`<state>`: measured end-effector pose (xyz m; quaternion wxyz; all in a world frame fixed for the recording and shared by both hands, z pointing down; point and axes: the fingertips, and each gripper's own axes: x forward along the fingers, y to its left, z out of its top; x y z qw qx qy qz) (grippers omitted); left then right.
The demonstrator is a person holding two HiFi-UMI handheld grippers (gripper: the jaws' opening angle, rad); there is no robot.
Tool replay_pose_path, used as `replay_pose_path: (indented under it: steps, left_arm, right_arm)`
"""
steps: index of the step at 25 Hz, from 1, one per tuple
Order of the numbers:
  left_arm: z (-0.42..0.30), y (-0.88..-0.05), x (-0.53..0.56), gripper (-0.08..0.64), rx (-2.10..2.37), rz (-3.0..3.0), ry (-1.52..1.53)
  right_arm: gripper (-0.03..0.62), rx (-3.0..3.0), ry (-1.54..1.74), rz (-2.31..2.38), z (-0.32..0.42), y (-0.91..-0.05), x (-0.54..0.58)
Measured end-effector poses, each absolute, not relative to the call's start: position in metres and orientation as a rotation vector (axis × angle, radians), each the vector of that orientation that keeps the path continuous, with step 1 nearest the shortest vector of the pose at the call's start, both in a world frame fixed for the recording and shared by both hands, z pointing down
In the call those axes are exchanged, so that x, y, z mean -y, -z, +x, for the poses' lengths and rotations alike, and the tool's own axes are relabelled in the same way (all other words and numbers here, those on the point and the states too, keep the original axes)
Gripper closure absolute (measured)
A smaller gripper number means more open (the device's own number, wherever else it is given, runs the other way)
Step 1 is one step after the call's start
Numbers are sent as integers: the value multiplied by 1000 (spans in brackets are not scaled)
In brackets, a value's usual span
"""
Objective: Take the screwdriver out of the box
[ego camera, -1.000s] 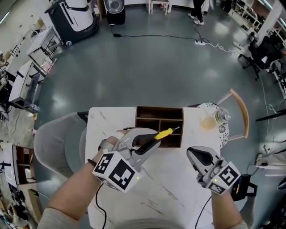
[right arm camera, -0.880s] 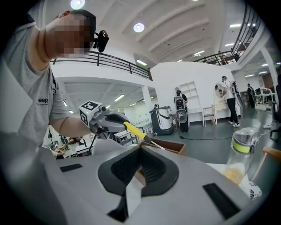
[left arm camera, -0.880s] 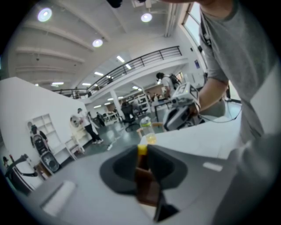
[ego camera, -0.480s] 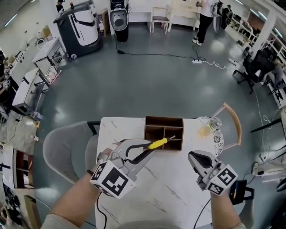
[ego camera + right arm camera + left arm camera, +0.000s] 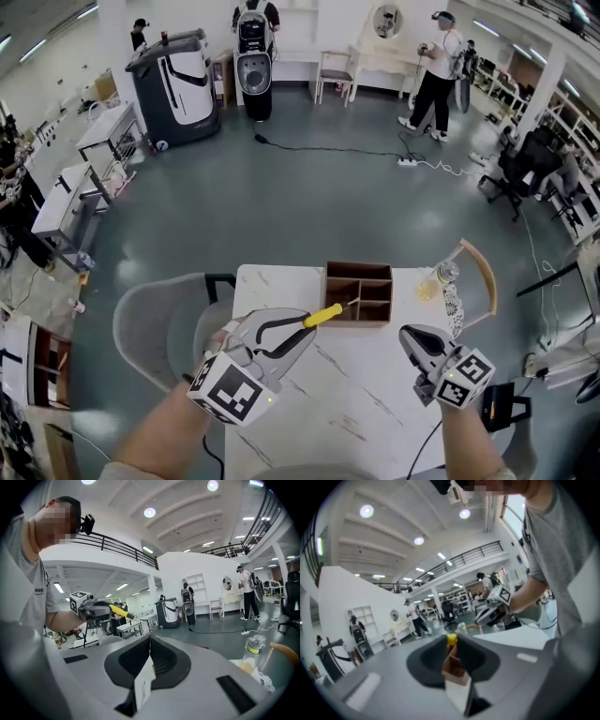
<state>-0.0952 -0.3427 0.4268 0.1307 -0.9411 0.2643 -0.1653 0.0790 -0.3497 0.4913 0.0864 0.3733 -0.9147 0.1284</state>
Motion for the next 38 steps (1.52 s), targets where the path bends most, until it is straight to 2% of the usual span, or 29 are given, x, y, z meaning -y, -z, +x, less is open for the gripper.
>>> replay_pose_path:
  steps: [12, 19, 28, 38]
  left_arm:
    - [-181, -387, 292, 489, -872, -2715, 370]
    - [-194, -372, 266, 489, -914, -2695, 321]
    - [-159, -356, 235, 489, -998, -2715, 304]
    - [-51, -326, 175, 489, -1092, -2705, 291]
  right_arm:
    - [583, 2681, -310, 1166, 40, -441, 318]
    - [583, 2677, -255, 1171, 41, -418, 296]
    - [583, 2726, -276, 1124, 84, -406, 274]
    - [583, 2815, -278, 995, 168, -389, 218]
